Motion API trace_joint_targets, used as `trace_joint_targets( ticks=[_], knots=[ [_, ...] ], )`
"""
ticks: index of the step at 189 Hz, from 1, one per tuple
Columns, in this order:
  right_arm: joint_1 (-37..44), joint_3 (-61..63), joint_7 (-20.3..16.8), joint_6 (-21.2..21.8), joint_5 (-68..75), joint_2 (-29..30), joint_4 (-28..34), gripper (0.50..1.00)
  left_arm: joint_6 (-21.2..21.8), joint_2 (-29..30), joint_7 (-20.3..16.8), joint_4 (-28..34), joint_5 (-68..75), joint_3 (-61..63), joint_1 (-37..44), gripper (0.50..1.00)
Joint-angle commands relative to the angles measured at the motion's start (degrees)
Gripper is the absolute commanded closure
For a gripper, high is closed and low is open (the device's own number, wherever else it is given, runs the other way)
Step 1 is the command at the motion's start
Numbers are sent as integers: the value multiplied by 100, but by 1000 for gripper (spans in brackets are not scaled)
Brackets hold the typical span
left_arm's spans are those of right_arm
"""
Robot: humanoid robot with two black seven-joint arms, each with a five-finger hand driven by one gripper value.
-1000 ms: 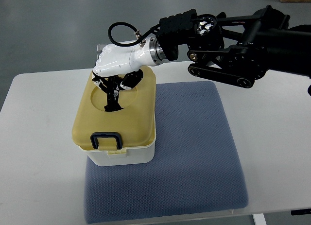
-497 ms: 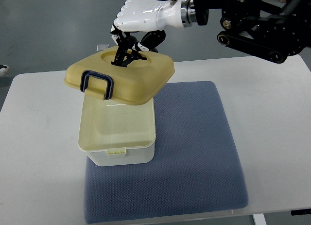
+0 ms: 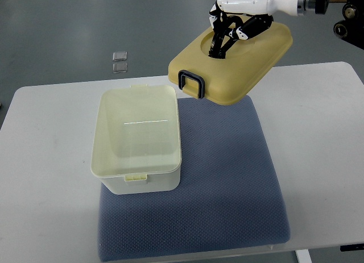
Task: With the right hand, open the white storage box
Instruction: 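Carry the lid away from the box and lower it onto the mat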
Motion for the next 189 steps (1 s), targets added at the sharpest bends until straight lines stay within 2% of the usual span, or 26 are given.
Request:
trace_joint_targets(
  ticks=[1,31,101,118,147,189],
  knots=[
    [-191,-40,-7,-131,-25,-11,-29,1000,0,0,-3,0,0,0,0,500],
    [-569,-84,2,-245,-60,-2,-240,1000,0,0,-3,0,0,0,0,500],
    [-1044,-93,11,-324,-104,-116,-266,1000,0,0,-3,0,0,0,0,500],
    [-1237,-93,11,-333,-104,-55,-336,1000,0,0,-3,0,0,0,0,500],
    [-1518,-75,11,-605,-104,33,-661,1000,0,0,-3,0,0,0,0,500],
    [-1720,-84,2,-658,-104,209,-671,1000,0,0,-3,0,0,0,0,500]
  ],
)
